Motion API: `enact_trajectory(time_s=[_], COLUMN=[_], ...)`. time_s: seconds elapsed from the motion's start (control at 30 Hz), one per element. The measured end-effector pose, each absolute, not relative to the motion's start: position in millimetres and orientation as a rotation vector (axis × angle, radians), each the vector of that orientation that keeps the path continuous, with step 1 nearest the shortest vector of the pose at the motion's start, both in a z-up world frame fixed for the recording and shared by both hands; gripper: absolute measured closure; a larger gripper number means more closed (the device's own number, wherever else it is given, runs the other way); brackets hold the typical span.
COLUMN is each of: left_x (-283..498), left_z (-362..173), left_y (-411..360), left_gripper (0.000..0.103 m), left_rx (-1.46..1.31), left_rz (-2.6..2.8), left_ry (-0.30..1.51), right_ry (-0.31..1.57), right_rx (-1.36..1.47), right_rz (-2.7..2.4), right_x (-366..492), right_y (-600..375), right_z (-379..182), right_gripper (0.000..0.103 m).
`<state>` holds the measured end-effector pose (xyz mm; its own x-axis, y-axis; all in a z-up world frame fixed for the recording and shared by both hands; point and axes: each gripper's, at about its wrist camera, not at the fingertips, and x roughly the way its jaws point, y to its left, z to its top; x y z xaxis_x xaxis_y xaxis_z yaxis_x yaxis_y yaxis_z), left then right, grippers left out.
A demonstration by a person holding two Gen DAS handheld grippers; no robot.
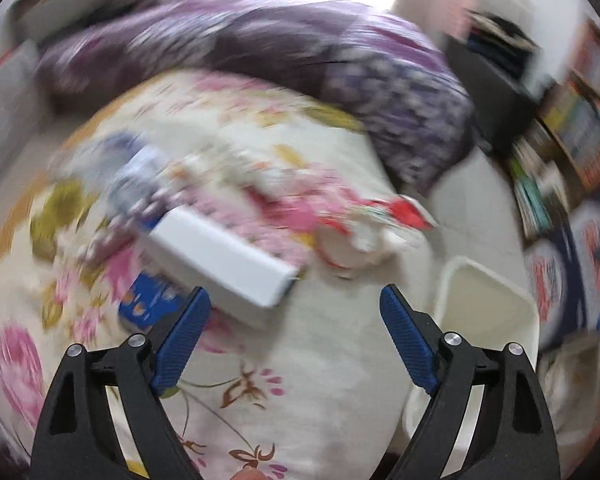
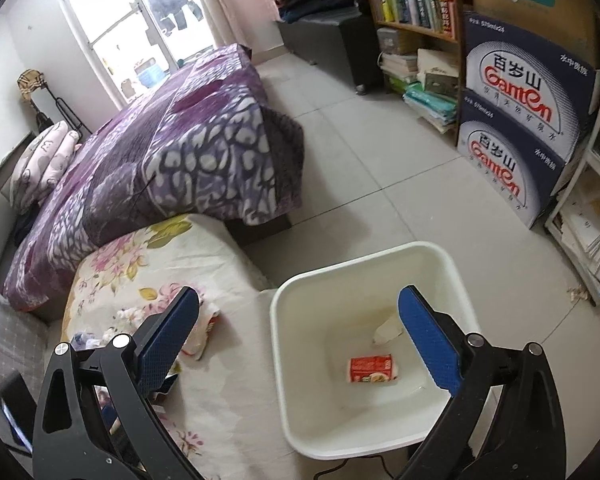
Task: Collect trash
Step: 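Grasp the white box with the left tool while the right tool grasps the red snack bag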
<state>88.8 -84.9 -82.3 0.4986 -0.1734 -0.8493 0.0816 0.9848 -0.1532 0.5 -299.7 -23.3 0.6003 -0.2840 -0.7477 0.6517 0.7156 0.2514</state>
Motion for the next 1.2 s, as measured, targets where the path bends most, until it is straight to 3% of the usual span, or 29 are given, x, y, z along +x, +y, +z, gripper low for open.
enact_trajectory(time_s=[0.3,0.53,0.67,0.73,0.8,0.93,1.2], left_x=[127.5,150.4,156.2,155.0,151.9,147.3,133.1], left_z=[-116.0,-136.8,-143.8,-138.4,-129.5,-110.6,-66.9], left_y=[-37.5,-24.1,-19.5,-18.5,-16.9,-12.7,7.2], left_gripper=[0.018,0.019,0.051,0.058,0.071,0.079,0.08], left_rx=[-0.426,-0.509,-0.521,-0.508,-0.491,-0.448,-0.353], left_rz=[0.039,0.031,-0.036,-0.078,-0.121,-0.178,-0.228], left_ry=[1.175,1.238,1.268,1.26,1.245,1.204,1.072], right_ry=[0.789,0.842,0.874,0.893,0.91,0.935,0.966], right_rx=[0.571,0.633,0.662,0.673,0.682,0.672,0.645], right_rz=[-0.55,-0.515,-0.497,-0.485,-0.472,-0.458,-0.451], right_x=[24.4,50.1,70.5,78.1,86.5,100.9,127.2], right_y=[-281.1,-269.2,-261.6,-258.3,-252.0,-239.6,-227.8], right_z=[-39.9,-62.4,-82.1,-90.4,-98.3,-109.4,-132.2], right_gripper=[0.007,0.007,0.007,0.007,0.007,0.007,0.008])
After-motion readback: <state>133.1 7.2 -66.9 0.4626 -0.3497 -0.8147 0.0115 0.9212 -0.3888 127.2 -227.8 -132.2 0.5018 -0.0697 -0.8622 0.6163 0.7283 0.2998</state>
